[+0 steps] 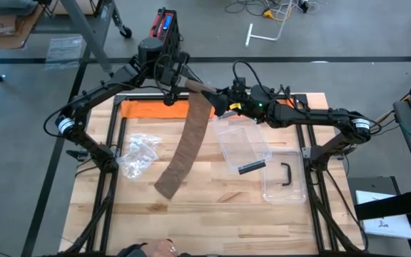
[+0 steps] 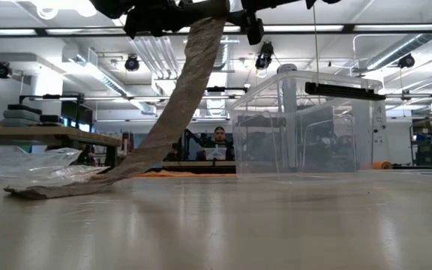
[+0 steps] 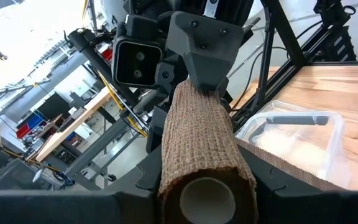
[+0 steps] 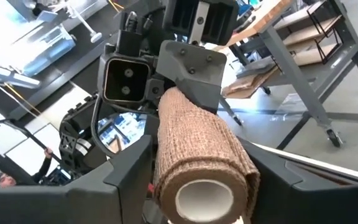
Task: Roll bandage
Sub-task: Roll the brown bandage
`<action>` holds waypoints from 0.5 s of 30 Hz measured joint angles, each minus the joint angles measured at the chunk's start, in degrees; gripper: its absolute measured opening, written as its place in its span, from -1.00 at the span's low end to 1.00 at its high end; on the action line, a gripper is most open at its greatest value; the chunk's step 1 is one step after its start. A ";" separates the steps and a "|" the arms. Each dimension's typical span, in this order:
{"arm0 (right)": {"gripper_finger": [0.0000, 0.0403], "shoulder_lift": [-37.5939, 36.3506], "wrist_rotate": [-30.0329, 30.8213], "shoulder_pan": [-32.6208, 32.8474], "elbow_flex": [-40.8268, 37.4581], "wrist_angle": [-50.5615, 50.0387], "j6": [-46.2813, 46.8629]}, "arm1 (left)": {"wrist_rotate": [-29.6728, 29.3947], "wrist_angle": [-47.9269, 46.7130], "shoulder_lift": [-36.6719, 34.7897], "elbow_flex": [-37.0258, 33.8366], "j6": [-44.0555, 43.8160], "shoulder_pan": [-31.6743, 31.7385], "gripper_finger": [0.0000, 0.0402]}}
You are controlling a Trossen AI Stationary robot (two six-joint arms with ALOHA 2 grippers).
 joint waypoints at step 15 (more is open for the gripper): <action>-0.29 0.00 0.45 -0.09 0.00 0.00 -1.42 | -2.77 0.47 0.16 0.00 -6.51 -0.21 -0.23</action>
